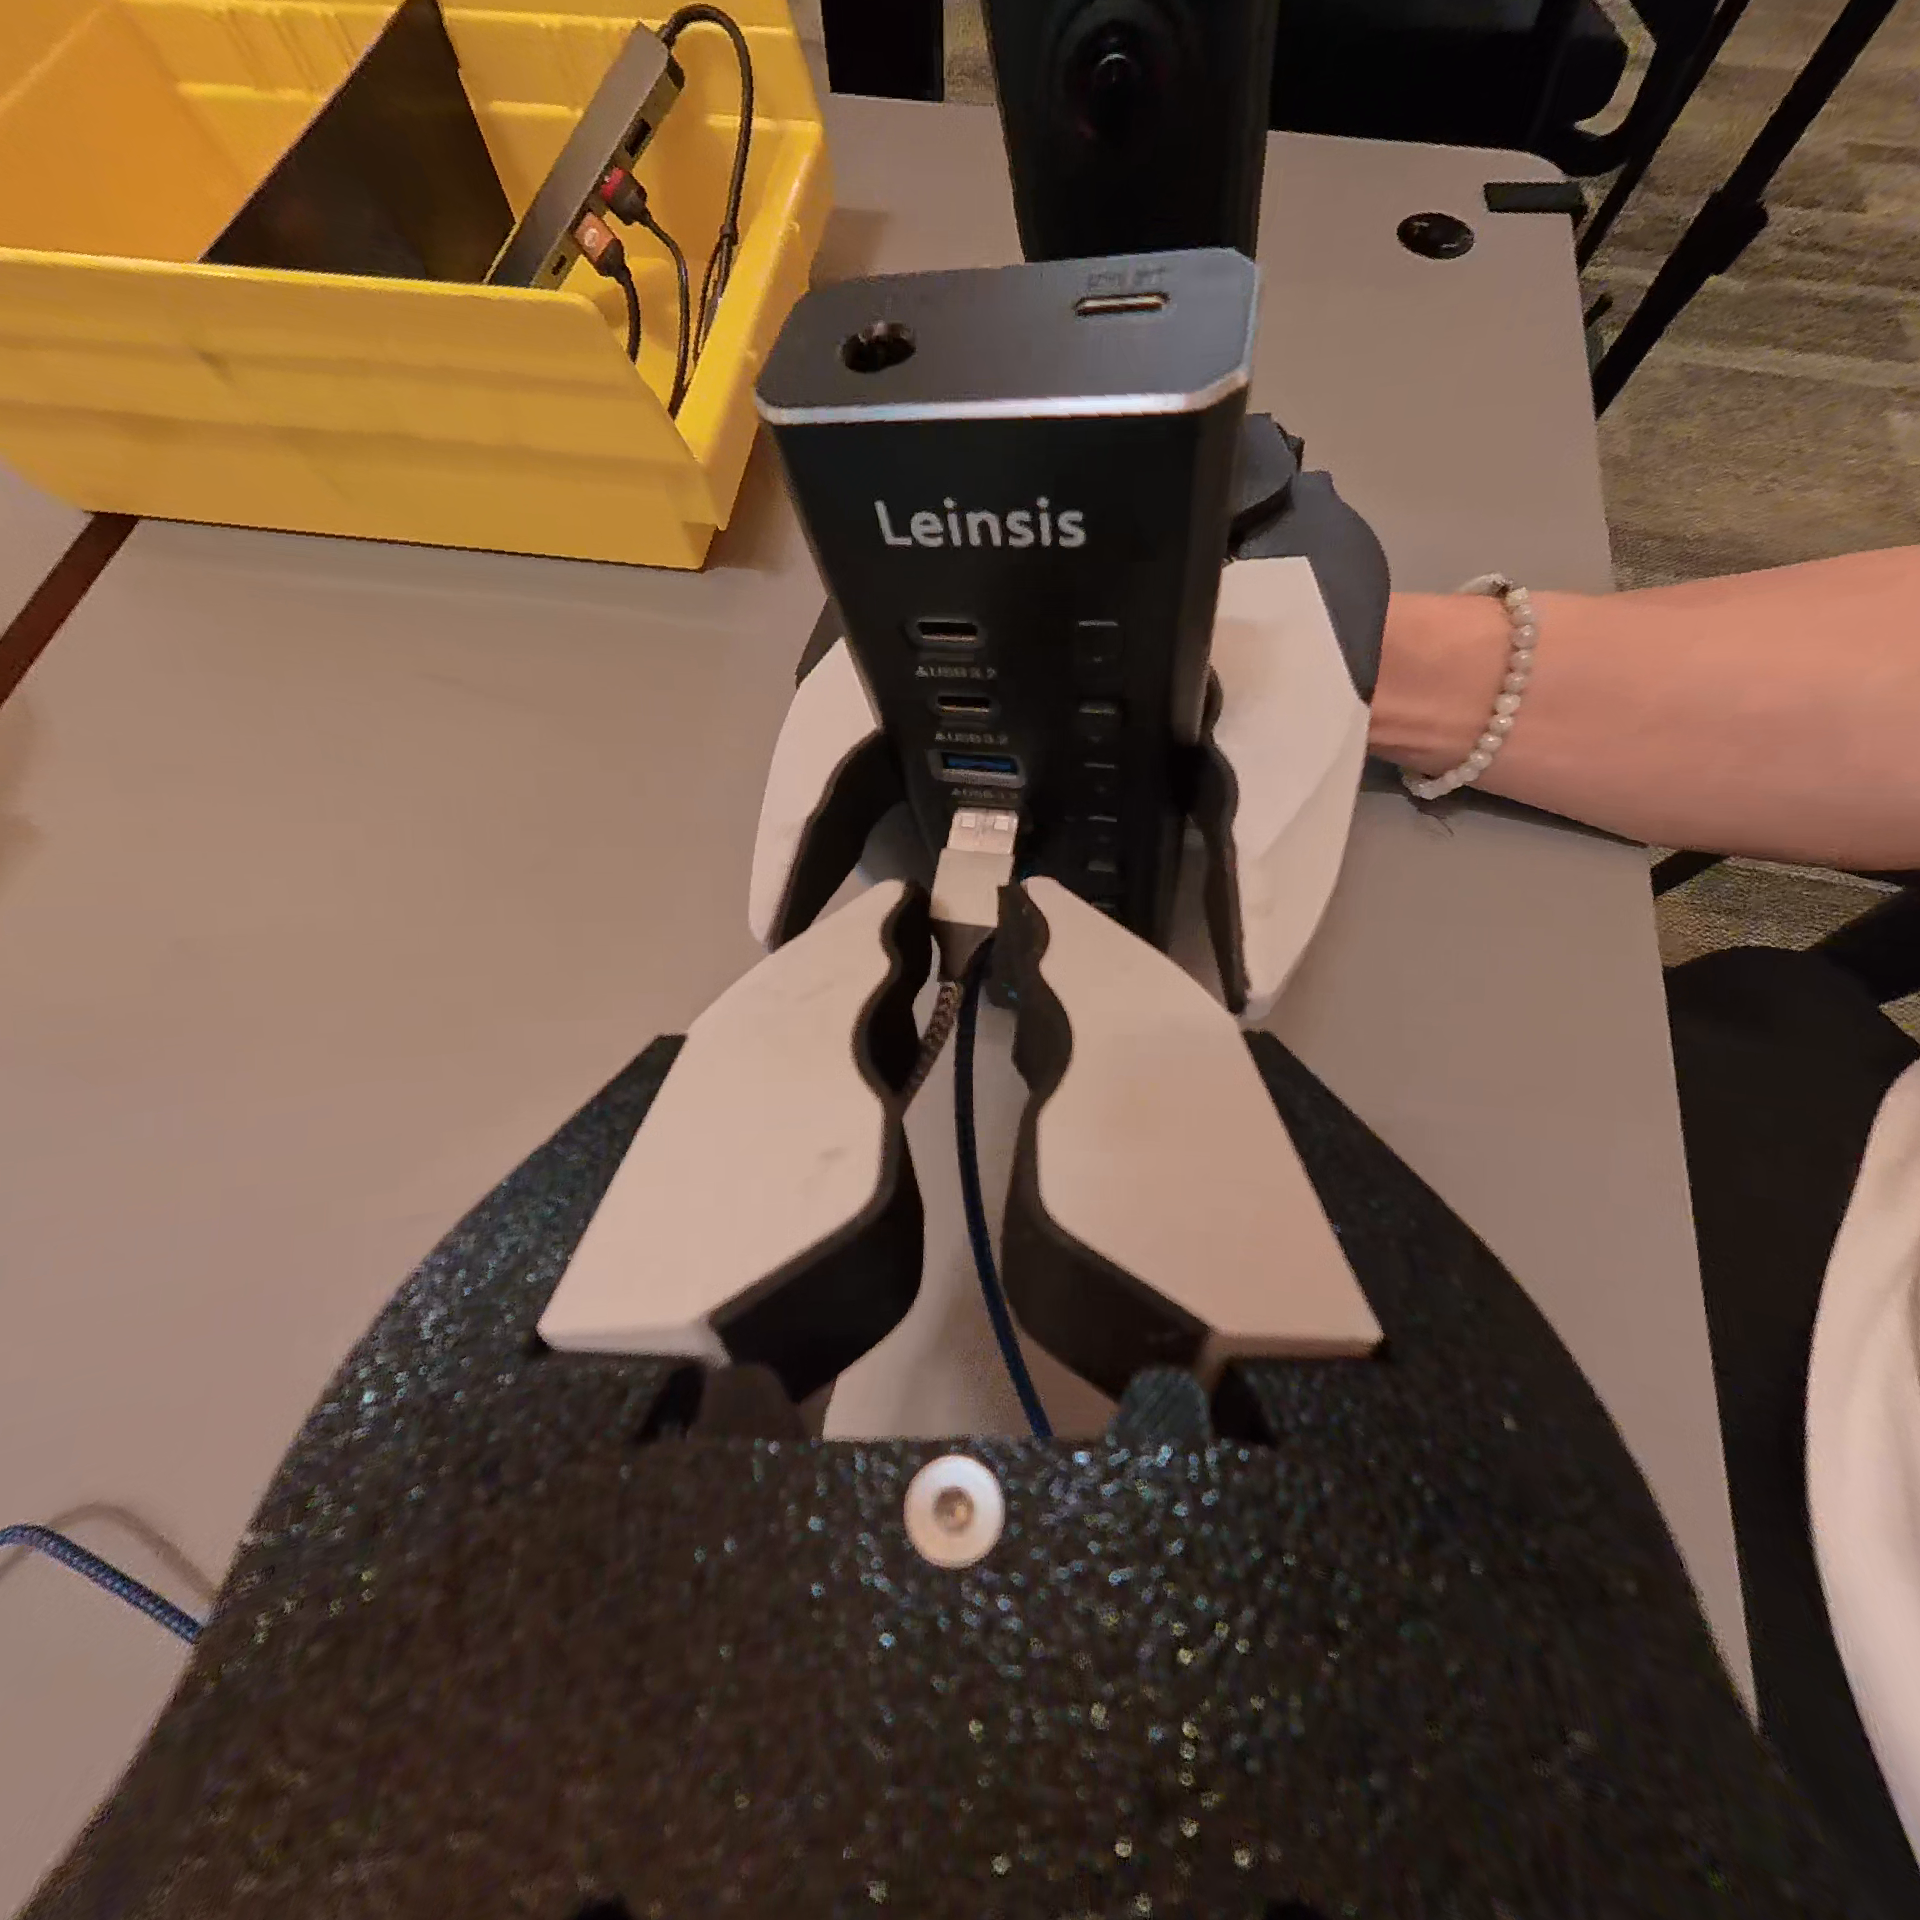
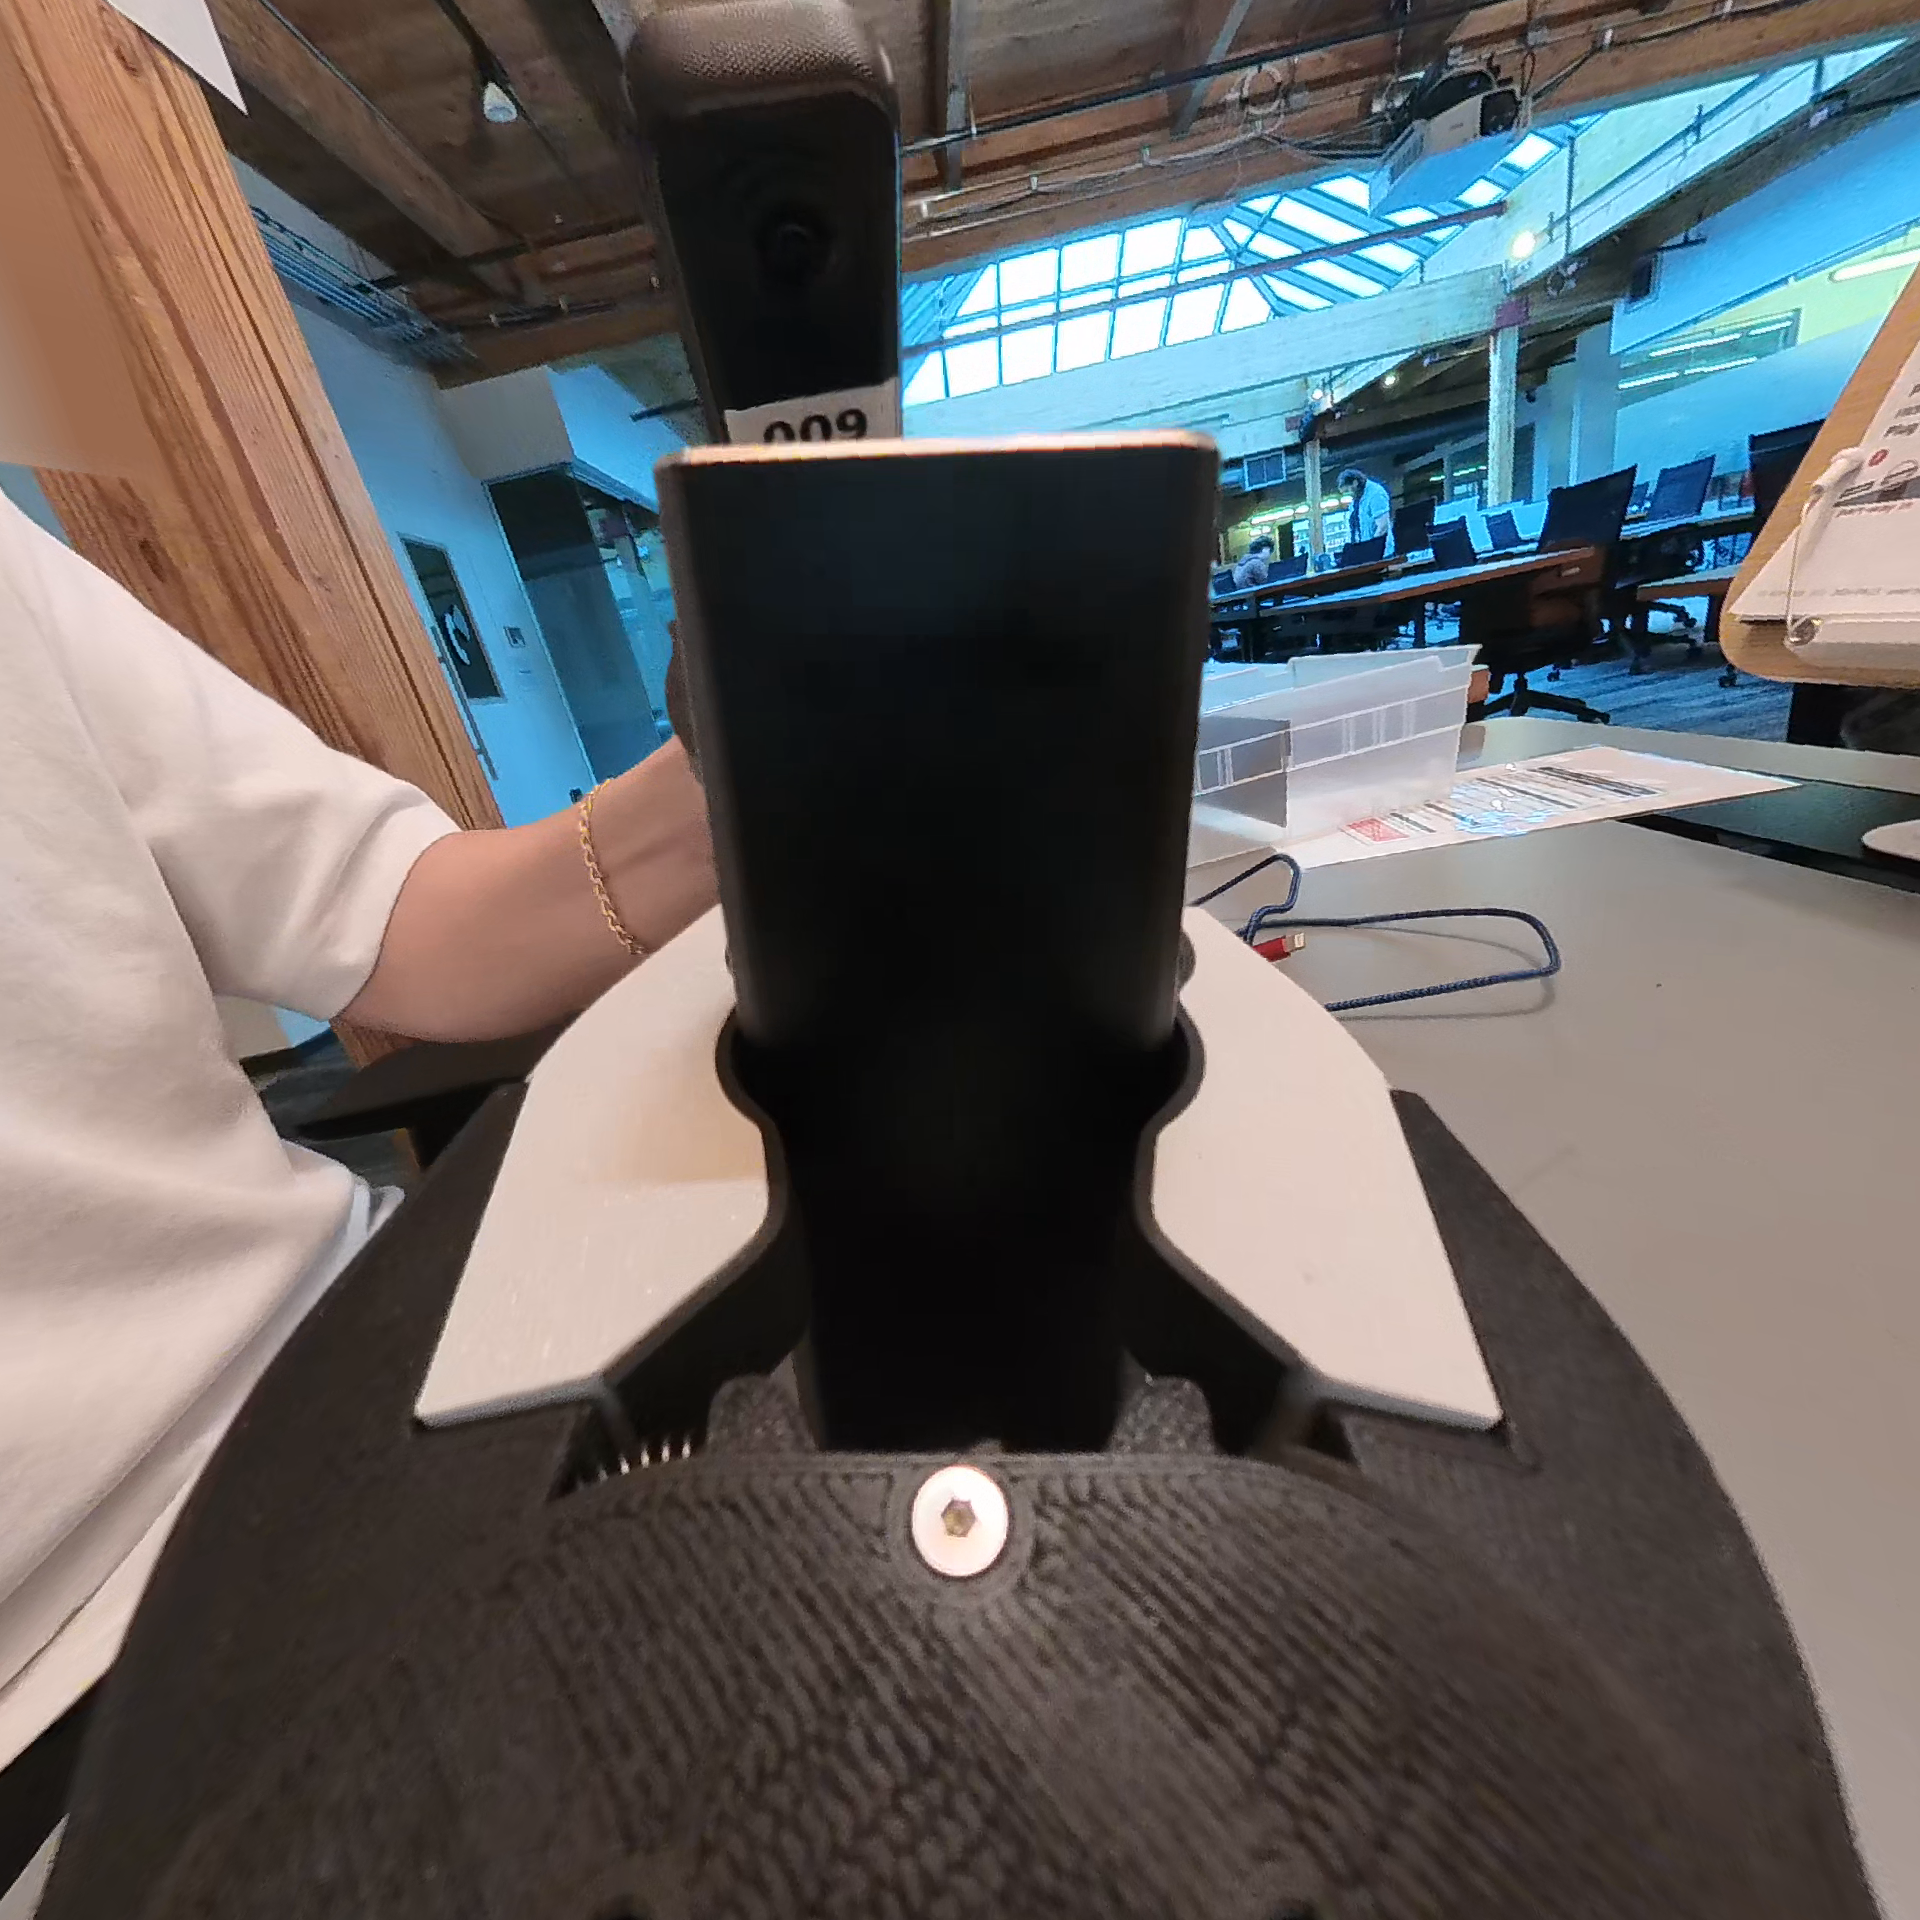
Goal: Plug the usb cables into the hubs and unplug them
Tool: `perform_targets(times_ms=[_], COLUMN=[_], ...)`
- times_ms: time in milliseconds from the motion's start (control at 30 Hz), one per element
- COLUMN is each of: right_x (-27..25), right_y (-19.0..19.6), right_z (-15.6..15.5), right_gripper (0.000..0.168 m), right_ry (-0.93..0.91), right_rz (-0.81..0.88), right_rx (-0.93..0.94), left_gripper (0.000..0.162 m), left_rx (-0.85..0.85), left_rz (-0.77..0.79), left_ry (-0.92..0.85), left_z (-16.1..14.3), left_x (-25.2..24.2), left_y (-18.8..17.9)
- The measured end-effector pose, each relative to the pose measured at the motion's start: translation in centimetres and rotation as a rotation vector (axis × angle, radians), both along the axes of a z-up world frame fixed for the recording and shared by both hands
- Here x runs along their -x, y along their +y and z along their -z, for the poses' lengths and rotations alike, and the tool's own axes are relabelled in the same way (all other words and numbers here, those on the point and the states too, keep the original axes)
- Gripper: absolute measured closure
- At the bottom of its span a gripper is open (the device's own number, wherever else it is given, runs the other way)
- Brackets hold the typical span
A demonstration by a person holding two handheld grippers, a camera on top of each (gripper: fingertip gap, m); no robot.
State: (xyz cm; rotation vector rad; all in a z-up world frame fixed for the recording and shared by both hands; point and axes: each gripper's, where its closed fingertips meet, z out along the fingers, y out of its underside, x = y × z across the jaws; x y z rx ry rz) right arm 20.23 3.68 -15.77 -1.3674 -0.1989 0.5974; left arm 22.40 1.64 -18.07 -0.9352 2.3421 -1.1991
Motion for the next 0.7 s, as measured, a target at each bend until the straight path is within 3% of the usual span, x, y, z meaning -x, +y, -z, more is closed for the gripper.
perform_targets(times_ms=[233,433,700], right_x=[-0.1,0.2,0.5], right_y=[0.2,0.2,0.5], right_z=[0.1,0.2,0.5], right_gripper=[0.096,0.096,0.097], right_ry=[0.001,-0.009,-0.019], right_rz=[0.009,-0.006,-0.029], right_rx=[0.01,0.021,0.047], left_gripper=[0.149,0.149,0.149], left_rx=[0.101,-0.17,0.058], left_rz=[-0.032,-0.033,-0.061], left_ry=[0.0,-0.025,-0.031], left_z=[0.1,-0.2,0.2], left_x=[-0.1,0.1,0.6], left_y=[0.0,0.4,0.5])
